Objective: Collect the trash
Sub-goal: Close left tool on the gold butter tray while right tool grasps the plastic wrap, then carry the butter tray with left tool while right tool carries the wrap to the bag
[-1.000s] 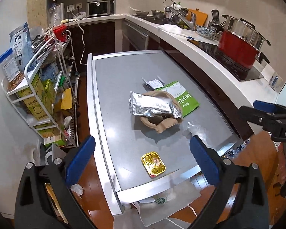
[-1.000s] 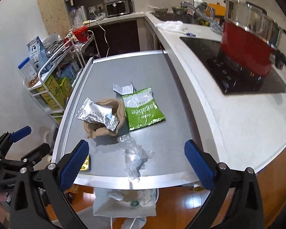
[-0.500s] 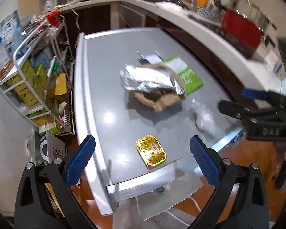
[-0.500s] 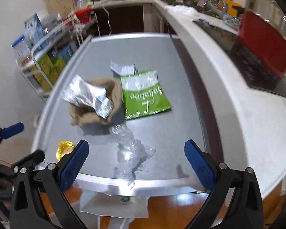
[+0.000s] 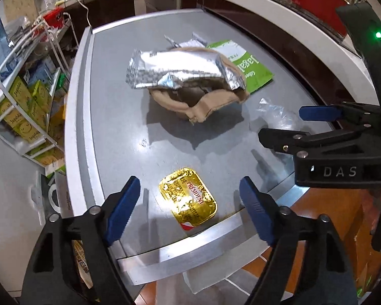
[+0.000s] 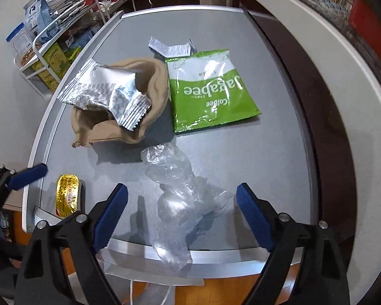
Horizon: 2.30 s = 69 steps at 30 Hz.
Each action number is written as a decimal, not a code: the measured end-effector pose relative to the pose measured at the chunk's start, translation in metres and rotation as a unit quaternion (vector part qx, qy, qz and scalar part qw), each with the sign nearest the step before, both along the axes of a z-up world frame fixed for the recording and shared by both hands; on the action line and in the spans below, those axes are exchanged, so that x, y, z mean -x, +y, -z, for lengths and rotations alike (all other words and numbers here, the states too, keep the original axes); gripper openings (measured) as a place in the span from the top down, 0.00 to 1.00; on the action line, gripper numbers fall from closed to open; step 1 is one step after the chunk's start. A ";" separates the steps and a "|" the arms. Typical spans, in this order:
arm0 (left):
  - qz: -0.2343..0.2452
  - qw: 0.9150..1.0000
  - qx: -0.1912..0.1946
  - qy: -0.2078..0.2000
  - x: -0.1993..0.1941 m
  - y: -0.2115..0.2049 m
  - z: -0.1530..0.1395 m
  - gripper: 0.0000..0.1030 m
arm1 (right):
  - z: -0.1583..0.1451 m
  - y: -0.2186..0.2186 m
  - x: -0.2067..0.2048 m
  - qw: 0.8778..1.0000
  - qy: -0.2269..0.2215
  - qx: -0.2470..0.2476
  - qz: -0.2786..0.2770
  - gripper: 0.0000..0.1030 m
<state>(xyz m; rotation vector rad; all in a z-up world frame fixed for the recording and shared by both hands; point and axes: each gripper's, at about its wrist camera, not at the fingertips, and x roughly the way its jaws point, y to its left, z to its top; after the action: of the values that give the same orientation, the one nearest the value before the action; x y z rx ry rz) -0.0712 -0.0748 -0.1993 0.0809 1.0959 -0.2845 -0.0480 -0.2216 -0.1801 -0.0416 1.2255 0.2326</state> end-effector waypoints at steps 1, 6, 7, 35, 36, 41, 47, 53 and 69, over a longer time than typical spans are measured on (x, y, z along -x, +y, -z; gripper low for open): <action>0.000 1.000 0.001 0.004 -0.001 0.000 0.002 0.26 | 0.002 -0.001 -0.001 1.000 0.007 -0.008 0.001 0.28; 0.002 1.000 0.008 0.022 -0.002 -0.001 0.011 0.33 | 0.010 -0.004 -0.003 0.999 0.025 -0.023 0.011 0.40; 0.003 1.000 0.010 0.026 -0.001 0.000 0.013 0.38 | 0.010 -0.005 -0.002 0.999 0.026 -0.024 0.010 0.43; -0.009 0.996 0.077 -0.034 -0.003 0.026 -0.042 0.63 | -0.044 -0.017 0.006 0.997 -0.051 -0.049 -0.004 0.66; -0.009 0.996 0.077 -0.040 -0.002 0.027 -0.047 0.63 | -0.048 -0.018 0.007 0.997 -0.055 -0.050 -0.005 0.66; -0.011 0.993 0.092 -0.069 0.004 0.031 -0.075 0.63 | -0.074 -0.021 0.017 0.995 -0.084 -0.062 -0.009 0.66; -0.002 0.989 0.103 -0.102 0.021 0.032 -0.109 0.63 | -0.110 -0.024 0.040 0.989 -0.115 -0.084 -0.023 0.66; 0.026 0.987 0.108 -0.112 0.050 0.027 -0.125 0.63 | -0.128 -0.029 0.076 0.987 -0.120 -0.100 -0.046 0.66; 0.079 0.994 0.079 -0.010 0.114 -0.010 -0.029 0.63 | -0.014 -0.025 0.134 0.995 -0.002 -0.088 -0.039 0.66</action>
<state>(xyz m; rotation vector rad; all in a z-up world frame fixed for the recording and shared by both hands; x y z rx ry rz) -0.1850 -0.0846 -0.1705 0.0297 1.0452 -0.5110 -0.1819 -0.2471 -0.1665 0.0632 1.1964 0.4085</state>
